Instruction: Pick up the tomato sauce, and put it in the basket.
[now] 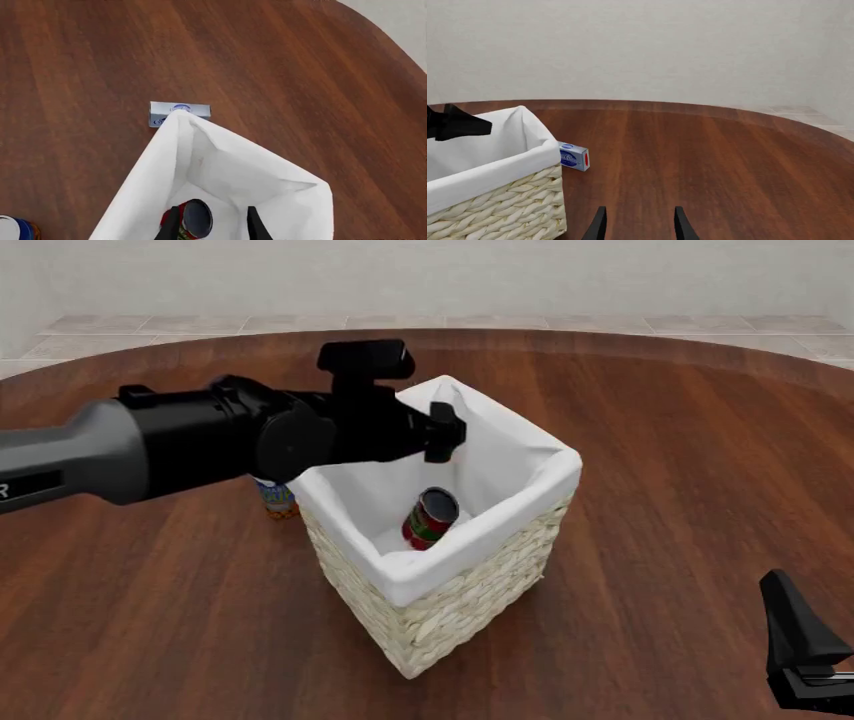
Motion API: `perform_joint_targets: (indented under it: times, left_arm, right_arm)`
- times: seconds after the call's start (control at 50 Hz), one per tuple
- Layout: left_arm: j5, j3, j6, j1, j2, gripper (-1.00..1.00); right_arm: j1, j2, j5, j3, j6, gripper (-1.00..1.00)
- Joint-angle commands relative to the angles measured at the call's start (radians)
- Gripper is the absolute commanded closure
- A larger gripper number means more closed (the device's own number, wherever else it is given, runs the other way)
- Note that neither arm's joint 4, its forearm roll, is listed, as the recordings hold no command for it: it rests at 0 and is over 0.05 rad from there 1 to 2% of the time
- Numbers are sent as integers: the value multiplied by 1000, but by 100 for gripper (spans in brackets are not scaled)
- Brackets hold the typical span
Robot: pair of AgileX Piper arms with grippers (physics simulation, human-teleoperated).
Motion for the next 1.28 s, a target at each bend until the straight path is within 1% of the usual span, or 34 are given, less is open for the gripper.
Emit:
perform_joint_targets:
  times: [0.02,0.26,0.4,0.48,0.72,0.94,1.1,1.28]
  left_arm:
    - [6,-1,4,-2,-12,-100]
    - [14,-9,4,-2,-20,-100]
    - [23,-18,18,10,-35,-100]
    - [35,-22,33,22,-58,-100]
    - [65,-25,45,38,-123,-100]
    - [67,2,47,52,-173,-100]
    - [48,79,41,94,-231,-100]
    - [55,120,41,123,-311,-100]
  right_arm:
    - [0,0,0,0,0,-100]
    - [0,0,0,0,0,-100]
    - [0,0,0,0,0,-100]
    - [0,0,0,0,0,-100]
    - [0,0,0,0,0,-100]
    - [0,0,0,0,0,-100]
    - [0,0,0,0,0,-100]
    - [0,0,0,0,0,-100]
